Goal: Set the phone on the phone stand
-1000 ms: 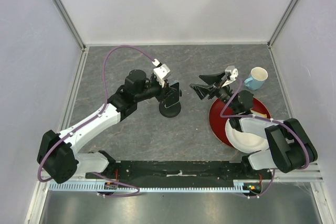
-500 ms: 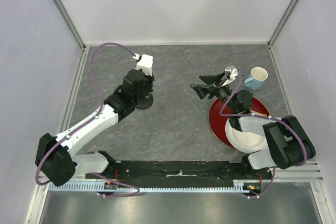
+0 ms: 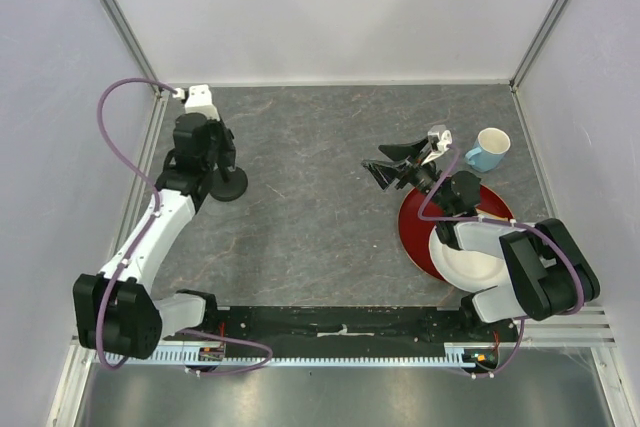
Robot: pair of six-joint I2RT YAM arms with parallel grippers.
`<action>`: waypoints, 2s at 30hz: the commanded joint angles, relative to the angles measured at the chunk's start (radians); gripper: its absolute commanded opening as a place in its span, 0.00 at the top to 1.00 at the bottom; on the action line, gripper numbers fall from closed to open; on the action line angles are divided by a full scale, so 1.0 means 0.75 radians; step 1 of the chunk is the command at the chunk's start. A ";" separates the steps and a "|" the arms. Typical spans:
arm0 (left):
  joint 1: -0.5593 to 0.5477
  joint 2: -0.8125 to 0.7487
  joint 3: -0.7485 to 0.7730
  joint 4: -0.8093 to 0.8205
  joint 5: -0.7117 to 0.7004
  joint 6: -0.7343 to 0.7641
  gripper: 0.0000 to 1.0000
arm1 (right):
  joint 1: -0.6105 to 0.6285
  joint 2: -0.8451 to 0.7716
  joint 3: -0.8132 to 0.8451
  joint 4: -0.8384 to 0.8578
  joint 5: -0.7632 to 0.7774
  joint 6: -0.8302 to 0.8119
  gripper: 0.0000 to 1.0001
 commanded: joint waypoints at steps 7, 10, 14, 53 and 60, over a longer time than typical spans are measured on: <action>0.312 -0.021 0.032 0.435 0.495 -0.094 0.98 | -0.005 0.022 0.037 0.101 -0.025 0.030 0.18; 0.333 0.016 0.030 0.474 0.561 -0.079 0.98 | -0.005 0.020 0.037 0.103 -0.027 0.032 0.18; 0.337 0.043 0.039 0.532 0.585 -0.014 0.98 | -0.007 0.030 0.039 0.118 -0.034 0.040 0.18; 0.290 0.086 0.090 0.262 0.465 -0.153 0.15 | -0.005 0.059 0.047 0.132 -0.044 0.045 0.17; 0.290 -0.059 0.037 0.264 0.434 -0.198 0.12 | -0.005 0.071 0.051 0.130 -0.044 0.045 0.17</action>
